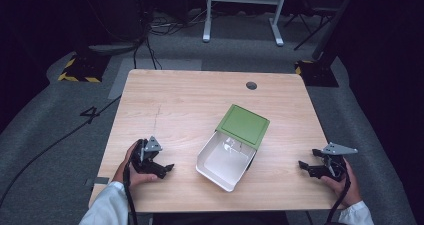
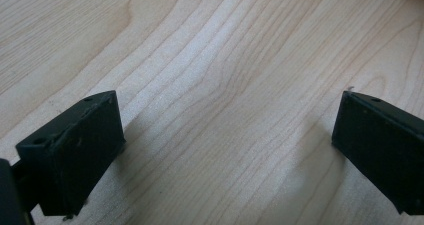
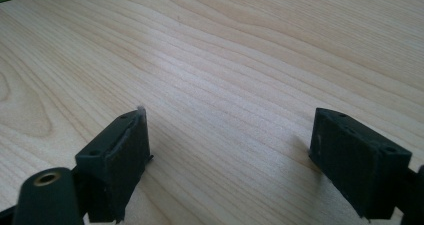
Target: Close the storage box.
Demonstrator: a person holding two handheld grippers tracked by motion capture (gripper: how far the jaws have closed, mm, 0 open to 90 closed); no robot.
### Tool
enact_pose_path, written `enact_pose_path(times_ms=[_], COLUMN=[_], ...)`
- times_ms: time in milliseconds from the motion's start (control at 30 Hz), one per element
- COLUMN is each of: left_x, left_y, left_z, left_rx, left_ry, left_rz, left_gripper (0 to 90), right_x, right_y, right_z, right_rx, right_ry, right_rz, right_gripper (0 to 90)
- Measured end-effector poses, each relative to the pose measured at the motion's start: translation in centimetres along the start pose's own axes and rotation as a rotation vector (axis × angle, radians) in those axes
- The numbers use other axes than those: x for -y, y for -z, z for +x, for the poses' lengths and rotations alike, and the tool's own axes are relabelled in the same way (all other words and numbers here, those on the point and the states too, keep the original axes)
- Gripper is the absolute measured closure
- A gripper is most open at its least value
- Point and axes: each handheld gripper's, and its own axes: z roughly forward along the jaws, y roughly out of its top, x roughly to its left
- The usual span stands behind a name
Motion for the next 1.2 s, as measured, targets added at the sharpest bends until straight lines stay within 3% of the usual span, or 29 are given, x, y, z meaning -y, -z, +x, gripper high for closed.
enact_pose_path(times_ms=[100,233,300,367,633,700,1033,1200], left_x=[0.0,-0.2,-0.4,-0.5,-2.1,-2.5,-4.9,-5.7], left_y=[0.2,0.6,1.0,1.2,3.4,3.6,3.8,3.4], left_z=[0.0,-0.1,-0.5,-0.7,-4.0,-4.7,-9.1,-10.6], left_rx=[0.014,0.05,0.053,0.067,0.153,0.173,0.289,0.306], left_ry=[-0.008,-0.027,-0.042,-0.05,-0.143,-0.163,-0.27,-0.32], left_rz=[-0.005,-0.019,-0.031,-0.038,-0.112,-0.113,-0.134,-0.122], left_gripper=[4.5,19.4,15.6,17.8,20.9,24.8,27.7,32.2], right_x=[0.0,0.0,0.0,0.0,0.0,0.0,0.0,0.0], right_y=[0.0,0.0,0.0,0.0,0.0,0.0,0.0,0.0], right_z=[0.0,0.0,0.0,0.0,0.0,0.0,0.0,0.0], right_rx=[0.001,-0.002,-0.001,-0.001,-0.002,-0.003,-0.003,-0.004], right_ry=[0.002,-0.003,-0.002,-0.002,-0.003,-0.004,-0.004,-0.004], right_rz=[0.0,0.001,0.0,0.001,0.001,0.001,0.002,0.002], right_gripper=[16.1,16.1,16.2,16.2,16.1,16.1,16.1,16.1])
